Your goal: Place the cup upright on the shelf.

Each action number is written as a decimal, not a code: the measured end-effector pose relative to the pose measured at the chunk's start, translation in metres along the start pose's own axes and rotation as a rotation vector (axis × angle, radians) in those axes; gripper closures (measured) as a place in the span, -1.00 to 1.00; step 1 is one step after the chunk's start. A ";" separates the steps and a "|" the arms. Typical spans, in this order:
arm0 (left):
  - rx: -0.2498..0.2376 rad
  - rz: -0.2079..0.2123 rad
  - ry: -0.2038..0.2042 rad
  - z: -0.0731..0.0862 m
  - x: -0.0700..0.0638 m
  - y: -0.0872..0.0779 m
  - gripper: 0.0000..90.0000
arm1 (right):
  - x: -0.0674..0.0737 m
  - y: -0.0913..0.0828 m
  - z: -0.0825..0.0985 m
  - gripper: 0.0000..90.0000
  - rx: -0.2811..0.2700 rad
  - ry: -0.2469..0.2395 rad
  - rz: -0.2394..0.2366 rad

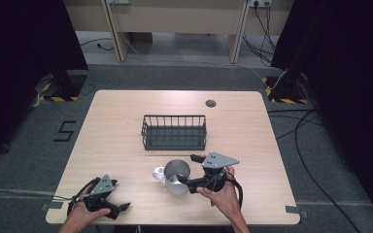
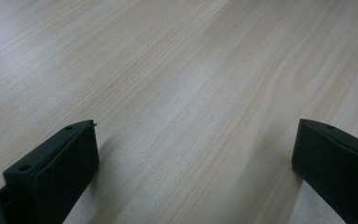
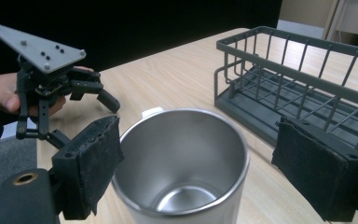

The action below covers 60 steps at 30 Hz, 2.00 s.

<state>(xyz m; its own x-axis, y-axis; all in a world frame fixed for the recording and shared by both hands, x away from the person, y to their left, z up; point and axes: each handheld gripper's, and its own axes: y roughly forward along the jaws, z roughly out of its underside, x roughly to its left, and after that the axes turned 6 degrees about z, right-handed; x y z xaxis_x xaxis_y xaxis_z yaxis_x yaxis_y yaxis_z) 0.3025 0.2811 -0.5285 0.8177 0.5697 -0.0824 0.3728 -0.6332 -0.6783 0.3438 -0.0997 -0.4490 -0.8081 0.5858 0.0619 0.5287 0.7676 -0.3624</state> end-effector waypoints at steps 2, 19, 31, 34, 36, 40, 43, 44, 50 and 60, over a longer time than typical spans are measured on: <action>0.000 0.000 0.000 0.000 0.000 0.000 -1.00 | 0.003 -0.001 0.004 -0.66 -0.007 -0.005 0.006; 0.001 0.000 0.000 0.000 0.000 0.000 -1.00 | 0.013 0.001 0.025 -0.66 -0.035 -0.031 0.029; 0.000 0.000 0.000 0.000 0.000 0.000 -1.00 | 0.016 0.021 0.025 -0.86 -0.050 -0.047 0.025; 0.000 0.000 0.000 0.000 0.000 0.000 -1.00 | 0.016 0.027 0.025 -0.90 -0.052 -0.045 0.026; 0.000 0.000 0.000 0.000 0.000 0.000 -1.00 | 0.016 0.030 0.025 -0.91 -0.054 -0.042 0.023; 0.001 0.000 0.001 0.000 0.000 0.000 -1.00 | 0.016 0.037 0.025 -0.91 -0.059 -0.039 0.021; 0.001 0.000 0.001 0.000 0.000 0.000 -1.00 | 0.016 0.040 0.025 -0.90 -0.060 -0.038 0.018; 0.001 -0.001 0.001 0.000 0.000 0.000 -1.00 | 0.016 0.041 0.026 -0.90 -0.060 -0.036 0.017; 0.001 -0.001 0.001 0.000 0.000 0.000 -1.00 | 0.015 0.043 0.026 -0.88 -0.069 -0.038 0.011; 0.001 -0.001 0.001 0.000 0.000 0.000 -1.00 | 0.016 0.039 0.020 -0.87 -0.073 -0.063 0.043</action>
<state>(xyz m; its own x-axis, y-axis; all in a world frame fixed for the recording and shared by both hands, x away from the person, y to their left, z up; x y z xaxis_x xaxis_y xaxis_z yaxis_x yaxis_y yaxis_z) 0.3025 0.2812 -0.5284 0.8181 0.5694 -0.0812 0.3727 -0.6322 -0.6792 0.3462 -0.0660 -0.4808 -0.7979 0.6027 -0.0118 0.5789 0.7605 -0.2942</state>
